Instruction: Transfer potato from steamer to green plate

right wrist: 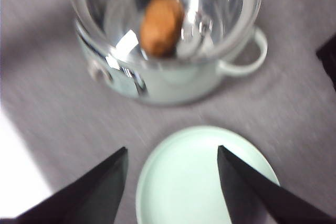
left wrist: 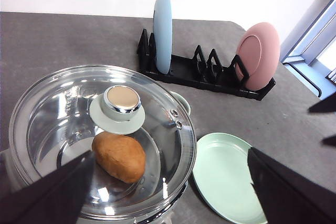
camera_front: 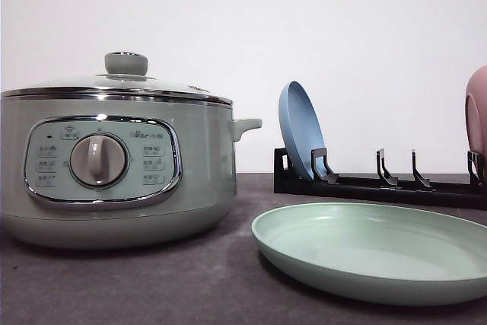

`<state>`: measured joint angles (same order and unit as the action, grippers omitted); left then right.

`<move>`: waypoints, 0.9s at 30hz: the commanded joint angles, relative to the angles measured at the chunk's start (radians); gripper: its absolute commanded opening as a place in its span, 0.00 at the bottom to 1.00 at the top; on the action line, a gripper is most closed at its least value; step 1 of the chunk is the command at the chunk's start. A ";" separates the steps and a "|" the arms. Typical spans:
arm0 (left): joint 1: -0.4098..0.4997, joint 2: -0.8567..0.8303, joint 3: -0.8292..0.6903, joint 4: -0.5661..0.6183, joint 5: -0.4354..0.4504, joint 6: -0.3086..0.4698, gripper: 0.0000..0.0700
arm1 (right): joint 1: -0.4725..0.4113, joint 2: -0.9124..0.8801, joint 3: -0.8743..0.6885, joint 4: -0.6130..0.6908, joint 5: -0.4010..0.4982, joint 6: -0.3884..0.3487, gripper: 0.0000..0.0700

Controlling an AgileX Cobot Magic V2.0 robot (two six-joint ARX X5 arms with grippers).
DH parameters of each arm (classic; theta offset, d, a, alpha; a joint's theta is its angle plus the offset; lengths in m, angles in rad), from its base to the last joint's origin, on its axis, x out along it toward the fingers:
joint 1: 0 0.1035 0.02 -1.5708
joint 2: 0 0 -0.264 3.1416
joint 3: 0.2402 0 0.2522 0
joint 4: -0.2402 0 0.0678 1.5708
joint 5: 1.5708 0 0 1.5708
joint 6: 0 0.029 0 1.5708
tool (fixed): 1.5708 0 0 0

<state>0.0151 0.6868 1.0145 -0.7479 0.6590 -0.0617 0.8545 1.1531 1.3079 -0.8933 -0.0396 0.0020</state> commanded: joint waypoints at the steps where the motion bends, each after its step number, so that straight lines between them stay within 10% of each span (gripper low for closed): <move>1: -0.001 0.005 0.023 0.008 0.006 0.003 0.85 | -0.028 0.001 0.034 0.010 -0.100 -0.010 0.48; 9: -0.001 0.005 0.023 0.006 0.006 -0.010 0.85 | -0.169 -0.011 0.056 0.013 -0.543 -0.011 0.48; 27: -0.008 0.085 0.110 -0.008 0.004 -0.059 0.86 | -0.186 -0.011 0.056 -0.006 -0.555 -0.013 0.48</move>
<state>0.0097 0.7461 1.0802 -0.7656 0.6589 -0.1023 0.6617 1.1320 1.3483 -0.9037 -0.5911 -0.0006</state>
